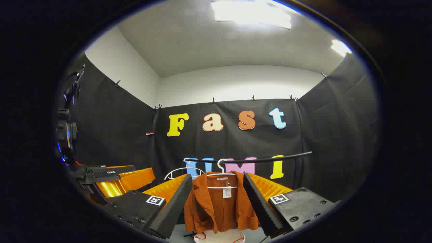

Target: Grasp the clothes on the hanger with both hands and then place them into the laundry hamper below.

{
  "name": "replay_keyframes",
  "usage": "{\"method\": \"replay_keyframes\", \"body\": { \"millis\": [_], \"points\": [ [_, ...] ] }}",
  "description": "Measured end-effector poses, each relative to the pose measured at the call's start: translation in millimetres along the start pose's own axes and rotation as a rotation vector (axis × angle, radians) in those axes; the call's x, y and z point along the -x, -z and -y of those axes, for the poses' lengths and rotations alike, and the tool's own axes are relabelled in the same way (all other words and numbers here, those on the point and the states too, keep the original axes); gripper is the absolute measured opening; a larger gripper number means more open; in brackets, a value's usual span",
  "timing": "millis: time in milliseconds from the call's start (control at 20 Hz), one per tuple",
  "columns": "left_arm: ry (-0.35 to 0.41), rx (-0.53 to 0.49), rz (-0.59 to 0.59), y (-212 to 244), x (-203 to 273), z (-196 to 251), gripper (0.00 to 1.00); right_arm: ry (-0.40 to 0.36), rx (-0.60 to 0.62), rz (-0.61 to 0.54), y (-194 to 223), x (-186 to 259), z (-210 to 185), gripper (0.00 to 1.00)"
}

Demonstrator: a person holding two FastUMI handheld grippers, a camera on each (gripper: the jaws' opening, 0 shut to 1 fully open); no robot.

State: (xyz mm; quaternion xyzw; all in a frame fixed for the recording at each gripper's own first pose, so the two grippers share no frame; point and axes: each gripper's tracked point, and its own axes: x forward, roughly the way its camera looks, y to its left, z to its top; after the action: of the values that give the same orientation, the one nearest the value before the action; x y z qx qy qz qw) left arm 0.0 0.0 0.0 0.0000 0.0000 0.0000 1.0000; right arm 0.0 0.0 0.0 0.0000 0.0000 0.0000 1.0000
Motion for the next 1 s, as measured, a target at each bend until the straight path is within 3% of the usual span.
{"method": "replay_keyframes", "body": {
  "millis": [550, 1000],
  "points": [
    [0.060, 0.005, -0.012, 5.2, -4.2, 11.8, 0.93, 0.018, -0.021, -0.015, 1.9, 1.9, 4.1, 0.97],
    [0.058, 0.008, -0.003, 3.2, -6.7, 5.9, 0.93, 0.017, -0.022, -0.013, 1.0, -0.9, 2.1, 1.00]
  ]
}}
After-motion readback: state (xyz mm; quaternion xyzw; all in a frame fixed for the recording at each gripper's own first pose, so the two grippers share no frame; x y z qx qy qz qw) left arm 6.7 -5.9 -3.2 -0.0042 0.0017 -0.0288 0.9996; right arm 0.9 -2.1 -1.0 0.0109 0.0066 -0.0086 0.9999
